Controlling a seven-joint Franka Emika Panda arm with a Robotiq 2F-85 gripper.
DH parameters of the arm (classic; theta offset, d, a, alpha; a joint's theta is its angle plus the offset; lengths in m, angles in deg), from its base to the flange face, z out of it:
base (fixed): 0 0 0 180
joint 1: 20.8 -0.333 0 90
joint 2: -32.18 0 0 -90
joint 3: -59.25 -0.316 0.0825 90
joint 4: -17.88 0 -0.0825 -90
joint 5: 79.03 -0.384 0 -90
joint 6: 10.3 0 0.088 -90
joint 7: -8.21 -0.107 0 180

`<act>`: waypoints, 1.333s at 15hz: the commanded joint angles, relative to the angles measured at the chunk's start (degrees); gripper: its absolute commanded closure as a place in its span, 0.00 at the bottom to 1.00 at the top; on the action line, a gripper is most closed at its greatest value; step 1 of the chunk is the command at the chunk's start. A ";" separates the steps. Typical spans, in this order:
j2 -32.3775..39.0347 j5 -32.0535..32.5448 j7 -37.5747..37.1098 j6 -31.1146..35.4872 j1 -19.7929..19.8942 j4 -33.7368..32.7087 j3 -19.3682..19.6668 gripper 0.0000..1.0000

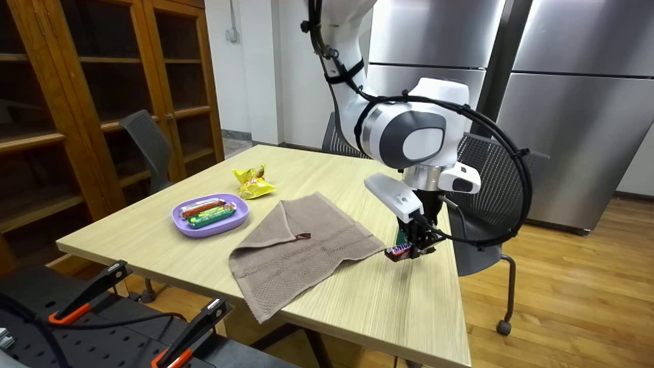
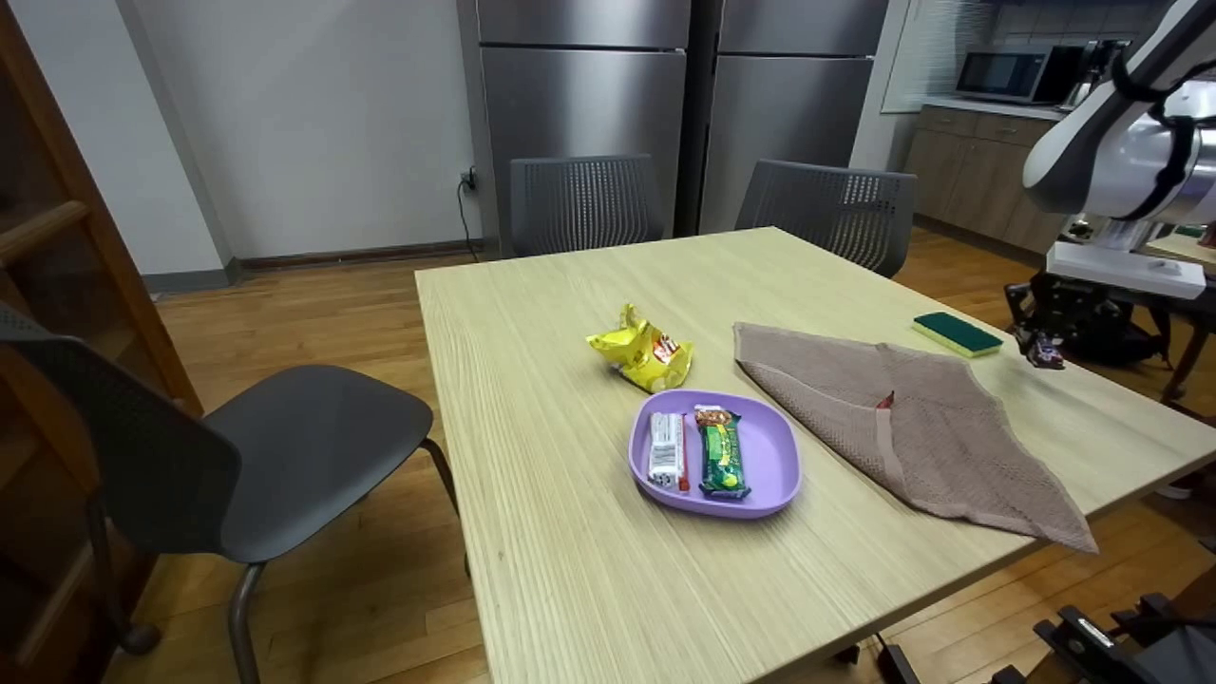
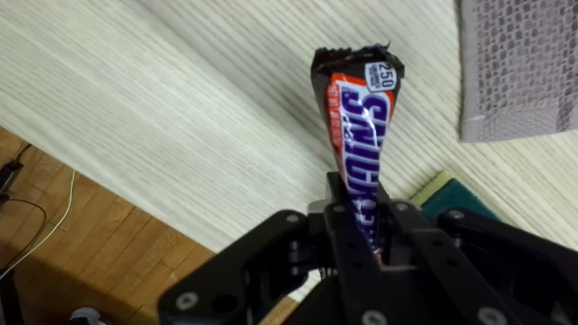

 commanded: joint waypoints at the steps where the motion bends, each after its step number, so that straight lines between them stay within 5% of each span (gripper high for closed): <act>1: -5.62 -0.61 0.47 0.98 -2.39 6.30 -0.28 0.97; 8: -11.80 -0.45 -4.53 4.71 -10.80 16.05 0.10 0.97; 20: -17.82 3.29 -21.65 8.59 -31.44 26.04 3.79 0.97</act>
